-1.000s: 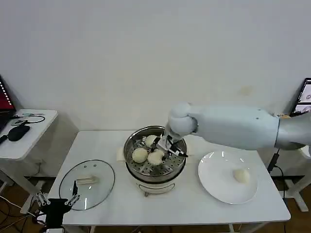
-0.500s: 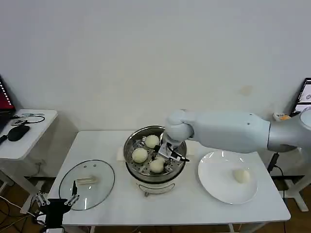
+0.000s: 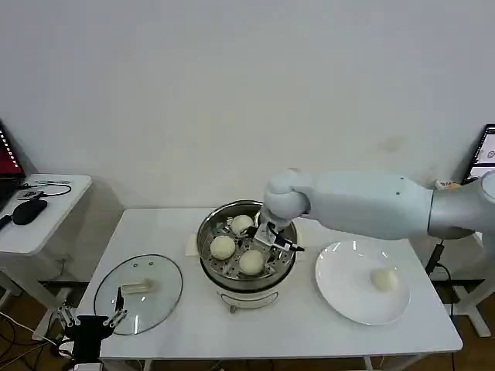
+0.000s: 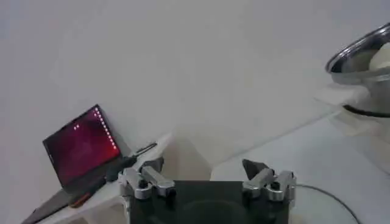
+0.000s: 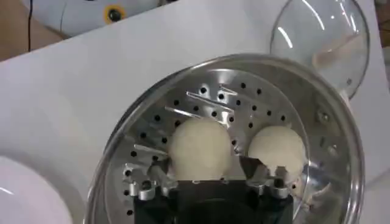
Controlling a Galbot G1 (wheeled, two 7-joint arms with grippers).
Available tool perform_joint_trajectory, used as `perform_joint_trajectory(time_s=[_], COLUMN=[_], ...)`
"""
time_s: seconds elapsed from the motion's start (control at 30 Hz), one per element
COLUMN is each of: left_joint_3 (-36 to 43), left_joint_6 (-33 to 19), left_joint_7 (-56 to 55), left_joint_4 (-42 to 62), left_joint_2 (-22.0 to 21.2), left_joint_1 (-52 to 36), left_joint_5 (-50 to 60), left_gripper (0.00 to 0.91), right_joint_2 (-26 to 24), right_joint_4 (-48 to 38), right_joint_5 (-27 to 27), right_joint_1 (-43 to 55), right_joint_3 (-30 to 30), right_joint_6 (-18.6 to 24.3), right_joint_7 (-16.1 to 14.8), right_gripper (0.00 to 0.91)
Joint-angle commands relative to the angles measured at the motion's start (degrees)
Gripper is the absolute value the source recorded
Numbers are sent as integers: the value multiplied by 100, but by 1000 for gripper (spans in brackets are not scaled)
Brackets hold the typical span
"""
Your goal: Take steamed baozi put them in steamer then cover it.
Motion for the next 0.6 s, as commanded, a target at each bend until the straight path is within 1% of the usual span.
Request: perform_joint_trajectory(time_s=[0.03,0.1,0.13,0.17,0.2,0.23,0.27,0.33,0.37,0.4,0.47,0.5,0.57,0.6], left_joint_3=[28,34,30,21,12,1,-11,-14,-5,5,40,60,101,119], left_joint_6=[7,10,14,15,21,27,27,29,37,39,55,55,50,45], left_joint_7=[7,12,17,25,27,31,43,50,60,66,77,79,84,83], left_joint_4=[20,32,35,37,38,46,55,58,56,51,30,26,24,29], left_joint_2=[45,86,108,146,163,195,240,284,312,327,373,392,418,422], left_joint_1=[-44,-70,-85,-100,-109,-122,-138,-155,-170,-177,-218,-241,-275,-291], left_joint_5=[-3,-19,-37,-70,-85,-109,-136,-160,-166,-171,-179,-179,-174,-172], left_gripper=[907,907,907,907,907,907,907,907,907,907,907,907,907,907], right_joint_2=[-298,-463,-606,-818,-876,-1072,-1252,-1507,-1779,-1817,-2463,-2666,-3332,-3624], right_joint_4=[-19,-33,-27,-27,-26,-6,8,27,66,100,346,437,719,838], right_joint_5=[287,414,459,532,545,677,762,846,985,1026,1243,1262,1182,1099], right_joint_1=[315,465,522,621,668,794,938,1116,1284,1320,1501,1535,1523,1456], right_joint_3=[178,248,278,307,308,271,201,84,-24,-56,-318,-419,-672,-693], right_joint_6=[-321,-527,-812,-1039,-1099,-1385,-1661,-1776,-1862,-1902,-2112,-2155,-2207,-2203], right_joint_7=[-23,-8,15,-23,-43,-29,54,22,-1,1,15,28,37,41], right_gripper=[907,907,907,907,907,907,907,907,907,907,907,907,907,907])
